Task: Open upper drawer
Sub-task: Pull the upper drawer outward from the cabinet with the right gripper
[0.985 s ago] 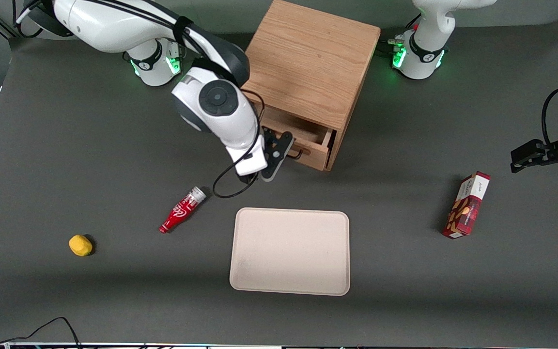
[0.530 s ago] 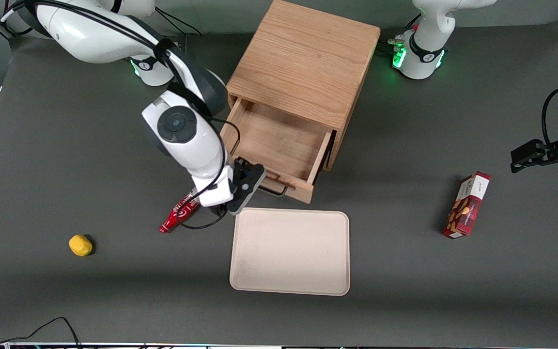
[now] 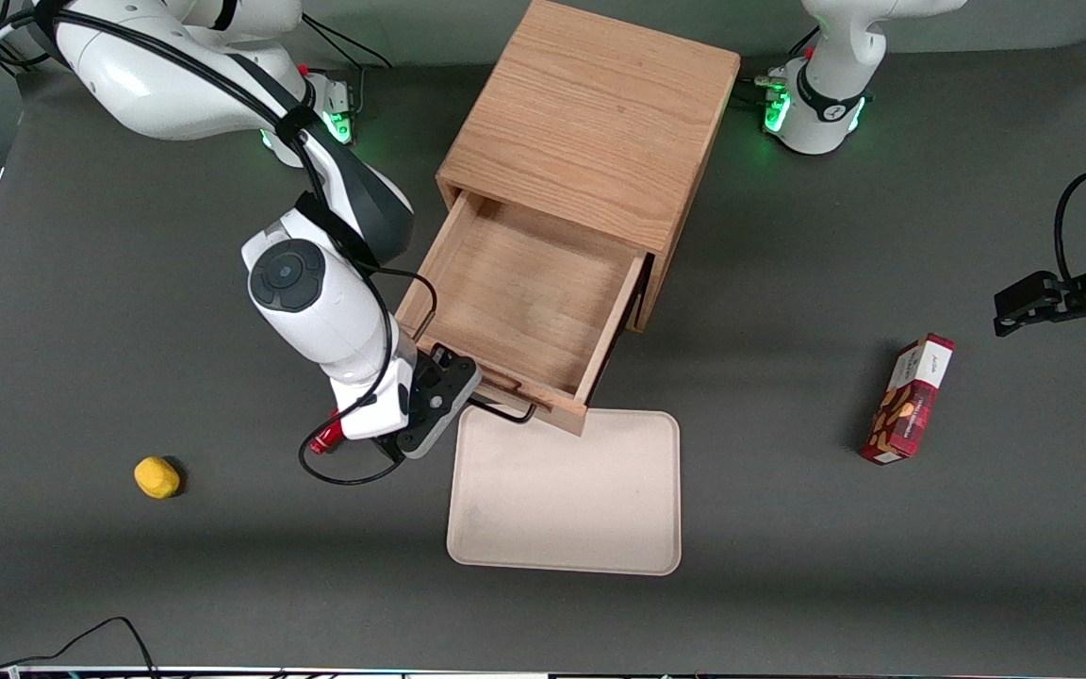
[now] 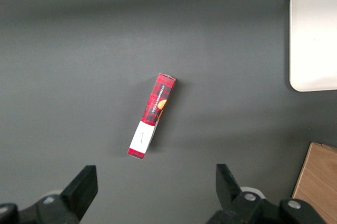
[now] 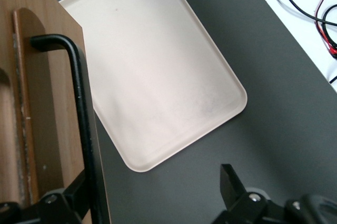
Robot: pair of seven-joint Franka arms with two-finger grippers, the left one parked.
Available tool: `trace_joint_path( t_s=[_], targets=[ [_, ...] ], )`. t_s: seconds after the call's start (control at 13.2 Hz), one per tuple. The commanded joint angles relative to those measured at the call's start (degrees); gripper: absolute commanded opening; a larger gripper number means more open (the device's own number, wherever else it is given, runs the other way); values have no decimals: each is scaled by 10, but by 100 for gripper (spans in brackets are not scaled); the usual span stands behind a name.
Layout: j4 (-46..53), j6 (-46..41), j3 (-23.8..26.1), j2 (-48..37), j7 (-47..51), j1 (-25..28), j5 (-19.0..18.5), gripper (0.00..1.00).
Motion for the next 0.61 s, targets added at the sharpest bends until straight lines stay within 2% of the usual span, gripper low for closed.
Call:
trace_joint_path(
  t_s=[0.0,0.3,0.53],
  targets=[
    [13,51,-25,9,20,13,15,100],
    [35,31,-29,-5,21,-2,139,100],
    [70,-30,-30,-21,21,-16,201,100]
  ],
)
